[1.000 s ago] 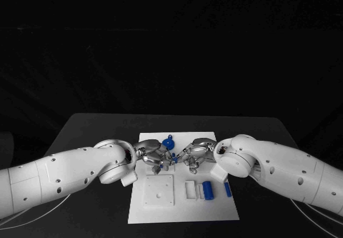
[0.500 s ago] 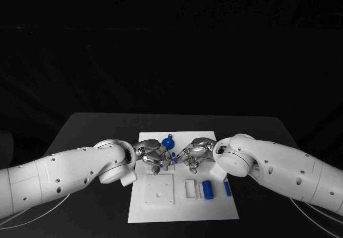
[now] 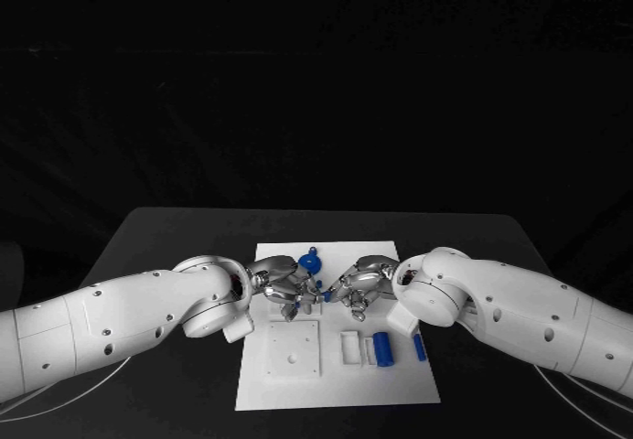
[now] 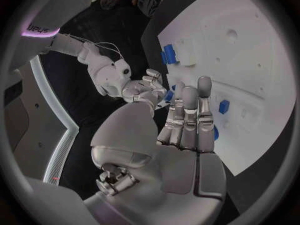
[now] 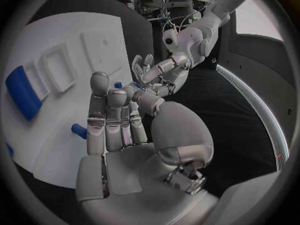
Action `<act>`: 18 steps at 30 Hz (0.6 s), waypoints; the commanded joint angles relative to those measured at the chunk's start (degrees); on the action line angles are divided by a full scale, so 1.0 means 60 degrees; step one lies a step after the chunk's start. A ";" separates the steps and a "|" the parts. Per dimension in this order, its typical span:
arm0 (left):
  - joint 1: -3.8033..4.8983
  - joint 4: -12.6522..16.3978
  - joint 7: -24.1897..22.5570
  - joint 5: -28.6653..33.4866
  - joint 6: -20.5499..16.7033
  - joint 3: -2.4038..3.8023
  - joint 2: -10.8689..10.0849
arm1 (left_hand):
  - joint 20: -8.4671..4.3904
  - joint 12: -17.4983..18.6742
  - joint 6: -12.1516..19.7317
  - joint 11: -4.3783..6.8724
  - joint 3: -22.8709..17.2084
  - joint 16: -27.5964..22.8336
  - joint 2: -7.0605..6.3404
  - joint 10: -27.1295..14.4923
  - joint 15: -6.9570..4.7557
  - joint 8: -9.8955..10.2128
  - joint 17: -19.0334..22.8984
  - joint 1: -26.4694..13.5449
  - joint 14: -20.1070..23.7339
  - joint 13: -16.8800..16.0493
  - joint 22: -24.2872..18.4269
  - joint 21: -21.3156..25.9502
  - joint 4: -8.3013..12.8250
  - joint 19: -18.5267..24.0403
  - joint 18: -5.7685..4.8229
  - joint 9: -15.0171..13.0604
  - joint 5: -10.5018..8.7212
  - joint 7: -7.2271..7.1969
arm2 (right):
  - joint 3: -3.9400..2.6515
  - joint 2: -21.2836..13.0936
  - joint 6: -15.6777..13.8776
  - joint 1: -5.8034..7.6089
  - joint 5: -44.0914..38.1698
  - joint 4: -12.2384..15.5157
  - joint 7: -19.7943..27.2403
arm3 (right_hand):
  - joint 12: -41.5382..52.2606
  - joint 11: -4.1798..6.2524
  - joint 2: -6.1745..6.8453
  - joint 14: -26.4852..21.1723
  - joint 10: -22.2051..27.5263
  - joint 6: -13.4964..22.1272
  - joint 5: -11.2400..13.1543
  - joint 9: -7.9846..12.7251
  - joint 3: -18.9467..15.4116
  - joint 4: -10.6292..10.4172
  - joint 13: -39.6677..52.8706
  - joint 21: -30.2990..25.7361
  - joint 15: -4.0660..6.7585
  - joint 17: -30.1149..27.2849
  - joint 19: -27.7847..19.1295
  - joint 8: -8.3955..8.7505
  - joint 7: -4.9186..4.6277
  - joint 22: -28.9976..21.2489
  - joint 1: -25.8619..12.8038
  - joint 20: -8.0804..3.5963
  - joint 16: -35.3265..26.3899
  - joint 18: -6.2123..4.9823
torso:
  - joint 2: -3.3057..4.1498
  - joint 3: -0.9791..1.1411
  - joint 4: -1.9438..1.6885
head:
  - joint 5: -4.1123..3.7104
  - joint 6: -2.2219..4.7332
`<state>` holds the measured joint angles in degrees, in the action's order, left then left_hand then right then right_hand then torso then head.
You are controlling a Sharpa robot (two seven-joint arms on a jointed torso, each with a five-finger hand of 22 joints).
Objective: Assemble the parts on the task board
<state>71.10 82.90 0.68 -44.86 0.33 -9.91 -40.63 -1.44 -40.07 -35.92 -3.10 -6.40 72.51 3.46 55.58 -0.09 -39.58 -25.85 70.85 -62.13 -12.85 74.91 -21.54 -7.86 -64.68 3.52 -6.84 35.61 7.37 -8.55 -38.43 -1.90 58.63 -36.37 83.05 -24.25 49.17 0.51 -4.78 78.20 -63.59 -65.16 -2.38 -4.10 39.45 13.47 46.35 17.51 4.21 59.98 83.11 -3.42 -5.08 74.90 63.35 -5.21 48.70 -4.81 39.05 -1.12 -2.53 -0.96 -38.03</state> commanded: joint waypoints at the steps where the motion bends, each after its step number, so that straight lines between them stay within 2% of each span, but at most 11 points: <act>1: 0.0018 0.0088 -0.0391 0.0189 0.0194 0.0026 0.0078 | 0.0028 0.0067 0.0003 -0.0055 0.0113 0.0055 0.0019 -0.0076 -0.0002 0.0079 0.0020 -0.0047 0.0040 0.0013 0.0099 0.0054 -0.0042 0.0000 0.0163 0.0039 -0.0138 0.0054 | 0.0008 0.0055 -0.0040 -0.0016 -0.0079 0.0016 -0.0074 | 0.0043 0.0029 -0.0014 0.0032 -0.0017 -0.0084 -0.0061 0.0000 0.0059 -0.0017 -0.0008 0.0064 0.0011 0.0008 0.0016 -0.0042 0.0004 0.0276 -0.0027 -0.0056 0.0053 -0.0126 | 0.0000 0.0005 -0.0001 | -0.0004 -0.0001; 8: 0.0018 0.0064 -0.0296 0.0194 0.0293 0.0025 0.0105 | 0.0043 0.0116 0.0029 -0.0072 0.0335 0.0102 -0.0007 -0.0083 0.0014 0.0132 0.0093 0.0092 0.0059 0.0079 0.0113 0.0113 -0.0170 -0.0019 0.0168 0.0103 -0.0216 0.0076 | 0.0011 0.0074 -0.0142 -0.0016 0.0136 0.0023 -0.0077 | 0.0050 0.0033 -0.0012 0.0042 -0.0026 -0.0093 -0.0062 -0.0001 0.0062 -0.0017 -0.0014 0.0075 0.0014 0.0021 0.0020 -0.0042 0.0008 0.0276 -0.0033 -0.0059 0.0067 -0.0125 | 0.0001 0.0008 -0.0001 | -0.0006 0.0006; 9: 0.0018 0.0060 -0.0269 0.0194 0.0320 0.0025 0.0109 | 0.0049 0.0109 -0.0003 -0.0077 0.0341 0.0118 -0.0018 -0.0092 0.0022 0.0295 0.0101 0.0106 0.0060 0.0082 0.0118 0.0121 -0.0221 -0.0021 0.0171 0.0263 -0.0224 0.0096 | 0.0011 0.0075 -0.0159 -0.0016 0.0185 0.0024 -0.0072 | 0.0050 0.0033 -0.0012 0.0042 -0.0026 -0.0093 -0.0062 -0.0001 0.0062 -0.0017 -0.0014 0.0075 0.0014 0.0021 0.0020 -0.0042 0.0008 0.0276 -0.0033 -0.0059 0.0067 -0.0125 | 0.0001 0.0008 0.0000 | -0.0007 0.0006; 11: 0.0018 0.0054 -0.0231 0.0187 0.0355 0.0025 0.0113 | 0.0054 0.0101 -0.0107 -0.0082 0.0376 0.0133 -0.0035 -0.0091 0.0025 0.0402 0.0119 0.0136 0.0073 0.0088 0.0124 0.0132 -0.0269 -0.0025 0.0175 0.0432 -0.0259 0.0096 | 0.0012 0.0074 -0.0186 -0.0016 0.0267 0.0027 -0.0063 | 0.0050 0.0033 -0.0012 0.0042 -0.0026 -0.0093 -0.0062 -0.0001 0.0062 -0.0017 -0.0014 0.0075 0.0014 0.0021 0.0020 -0.0042 0.0008 0.0276 -0.0033 -0.0059 0.0067 -0.0125 | 0.0001 0.0009 0.0000 | -0.0007 0.0006; 18: 0.0018 0.0024 -0.0061 0.0047 0.0469 0.0024 0.0129 | 0.0046 0.0099 -0.0201 -0.0066 0.0348 0.0166 0.0041 -0.0070 0.0013 0.0428 0.0137 0.0273 0.0063 0.0102 0.0141 0.0125 -0.0240 -0.0041 0.0176 0.0471 -0.0260 0.0078 | 0.0012 0.0072 -0.0285 -0.0016 0.0491 0.0054 -0.0027 | 0.0058 0.0041 -0.0004 0.0064 -0.0048 -0.0117 -0.0062 -0.0002 0.0074 0.0007 -0.0024 0.0145 0.0024 0.0047 0.0047 -0.0043 0.0014 0.0286 -0.0043 -0.0069 0.0095 -0.0120 | 0.0002 0.0006 0.0001 | -0.0009 0.0005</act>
<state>71.20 82.52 1.05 -44.79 0.81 -9.81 -40.32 -1.44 -39.75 -36.84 -3.41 -4.23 73.18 3.81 55.29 -0.09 -37.23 -25.09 71.99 -62.13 -12.33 74.95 -20.94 -9.40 -64.68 3.52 -4.07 34.26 7.87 -8.41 -38.28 -2.99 58.53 -35.04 83.07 -25.23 49.17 0.50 -4.78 78.20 -63.60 -65.44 -2.38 -4.08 39.56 13.37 46.29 17.98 4.21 60.21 83.33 -3.48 -5.08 74.90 63.35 -5.43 48.98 -4.80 39.05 -1.07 -2.52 -0.99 -37.98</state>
